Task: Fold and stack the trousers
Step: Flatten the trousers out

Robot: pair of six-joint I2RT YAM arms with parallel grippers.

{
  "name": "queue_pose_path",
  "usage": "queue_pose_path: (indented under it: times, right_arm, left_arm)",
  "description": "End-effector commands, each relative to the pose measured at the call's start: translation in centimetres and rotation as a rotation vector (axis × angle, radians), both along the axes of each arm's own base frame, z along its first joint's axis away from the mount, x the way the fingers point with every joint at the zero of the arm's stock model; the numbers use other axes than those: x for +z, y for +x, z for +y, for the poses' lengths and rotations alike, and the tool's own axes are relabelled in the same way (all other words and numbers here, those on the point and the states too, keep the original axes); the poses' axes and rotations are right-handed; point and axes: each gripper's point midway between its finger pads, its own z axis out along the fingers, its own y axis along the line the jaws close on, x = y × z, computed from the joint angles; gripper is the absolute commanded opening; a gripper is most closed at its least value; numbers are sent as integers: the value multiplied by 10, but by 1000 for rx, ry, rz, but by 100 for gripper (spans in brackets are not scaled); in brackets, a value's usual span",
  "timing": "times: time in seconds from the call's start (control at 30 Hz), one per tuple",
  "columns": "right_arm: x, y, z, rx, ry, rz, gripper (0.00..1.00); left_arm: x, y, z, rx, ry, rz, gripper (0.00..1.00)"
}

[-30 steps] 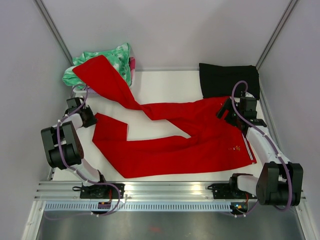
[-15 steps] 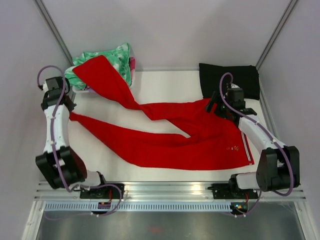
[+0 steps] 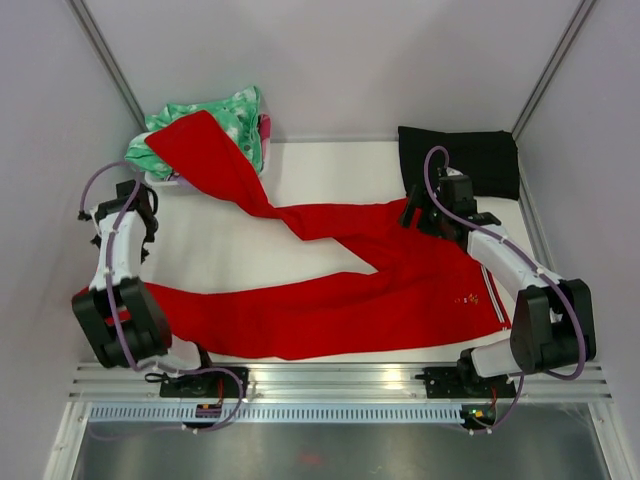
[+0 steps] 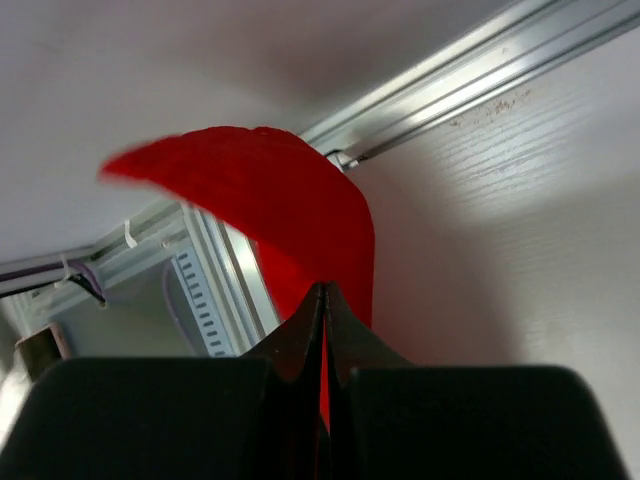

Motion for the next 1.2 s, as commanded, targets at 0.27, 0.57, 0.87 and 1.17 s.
queue_pose_path:
  times: [0.27, 0.57, 0.87, 1.17]
  right_arm:
    - [44, 6, 1, 47, -23, -116, 94]
    - [20, -25, -2, 35, -19, -35, 95]
    - [3, -29, 18, 88, -5, 28, 95]
    - [-12, -28, 24, 62, 21, 77, 95]
  left_arm:
    - [-68, 114, -12, -102, -233, -113, 79]
    - [28, 128, -60, -312, -238, -440, 91]
    - [-77, 11, -84, 147, -292, -375, 89]
    - [-139, 12, -84, 302, -302, -284, 60]
